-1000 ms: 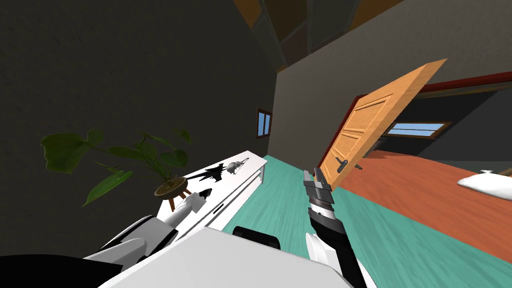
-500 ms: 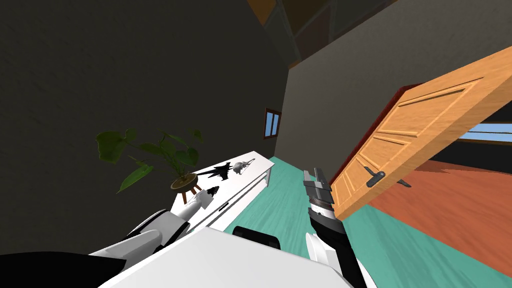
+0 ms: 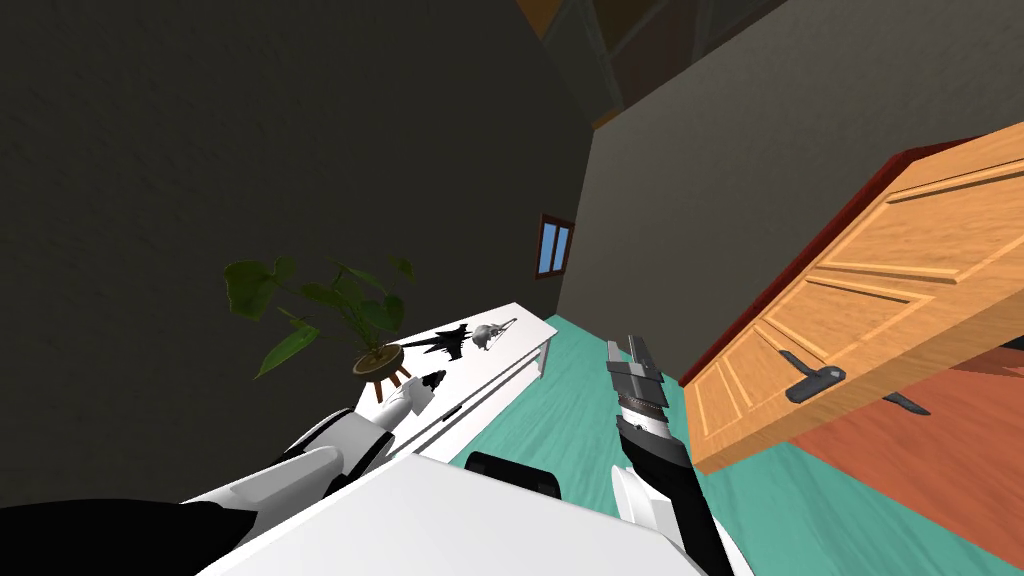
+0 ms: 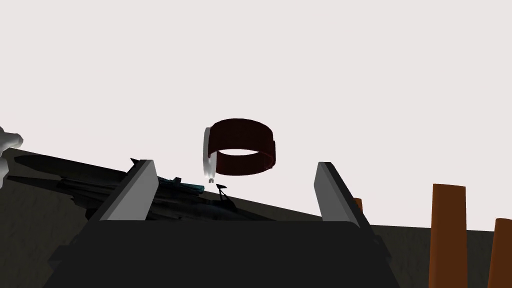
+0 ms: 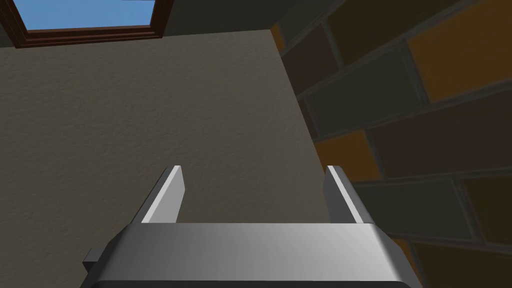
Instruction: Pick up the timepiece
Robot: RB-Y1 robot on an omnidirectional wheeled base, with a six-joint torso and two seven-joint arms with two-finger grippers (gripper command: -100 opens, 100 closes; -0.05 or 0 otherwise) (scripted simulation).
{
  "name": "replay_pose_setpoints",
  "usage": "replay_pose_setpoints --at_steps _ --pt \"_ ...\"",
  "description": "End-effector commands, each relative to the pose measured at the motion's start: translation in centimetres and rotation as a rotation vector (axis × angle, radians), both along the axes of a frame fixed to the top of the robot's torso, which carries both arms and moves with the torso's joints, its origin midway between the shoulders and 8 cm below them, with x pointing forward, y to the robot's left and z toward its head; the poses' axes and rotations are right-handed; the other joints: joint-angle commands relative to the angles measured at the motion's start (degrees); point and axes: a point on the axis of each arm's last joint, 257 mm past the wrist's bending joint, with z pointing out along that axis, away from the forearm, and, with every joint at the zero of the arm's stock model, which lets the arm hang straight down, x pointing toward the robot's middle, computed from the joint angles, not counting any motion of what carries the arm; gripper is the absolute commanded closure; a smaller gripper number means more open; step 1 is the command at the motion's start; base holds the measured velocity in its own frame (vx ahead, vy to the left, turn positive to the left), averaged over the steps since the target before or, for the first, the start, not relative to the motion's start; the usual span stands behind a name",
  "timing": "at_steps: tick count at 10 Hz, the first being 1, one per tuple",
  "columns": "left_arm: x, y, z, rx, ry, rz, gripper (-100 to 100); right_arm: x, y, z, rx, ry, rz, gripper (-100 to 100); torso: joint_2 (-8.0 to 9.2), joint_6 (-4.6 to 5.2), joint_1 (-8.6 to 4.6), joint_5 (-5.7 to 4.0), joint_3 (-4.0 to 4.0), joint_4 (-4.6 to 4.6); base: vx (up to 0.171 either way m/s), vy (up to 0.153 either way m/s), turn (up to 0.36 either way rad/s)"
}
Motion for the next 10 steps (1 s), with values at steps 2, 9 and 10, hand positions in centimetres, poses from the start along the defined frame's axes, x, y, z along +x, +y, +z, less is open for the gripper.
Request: replay_pose_setpoints --at_steps 2,9,10 --pt "0.0 0.0 0.0 0.0 0.0 0.0 100 0.0 0.0 0.0 0.0 0.0 0.0 0 0.07 0.0 0.0 0.0 0.04 0.02 0.0 0.0 0.0" --pt "-1.7 2.6 0.2 0.0 0.003 0.061 100 0.0 0.0 0.0 0.0 0.0 0.0 0 0.25 0.13 -0.02 0.11 0.11 0.0 -0.027 -0.007 -0.1" --pt "-1.7 2.6 0.2 0.0 0.003 0.061 100 0.0 0.0 0.0 0.0 0.0 0.0 0 0.21 0.05 0.04 0.1 0.1 0.0 -0.028 -0.001 0.032"
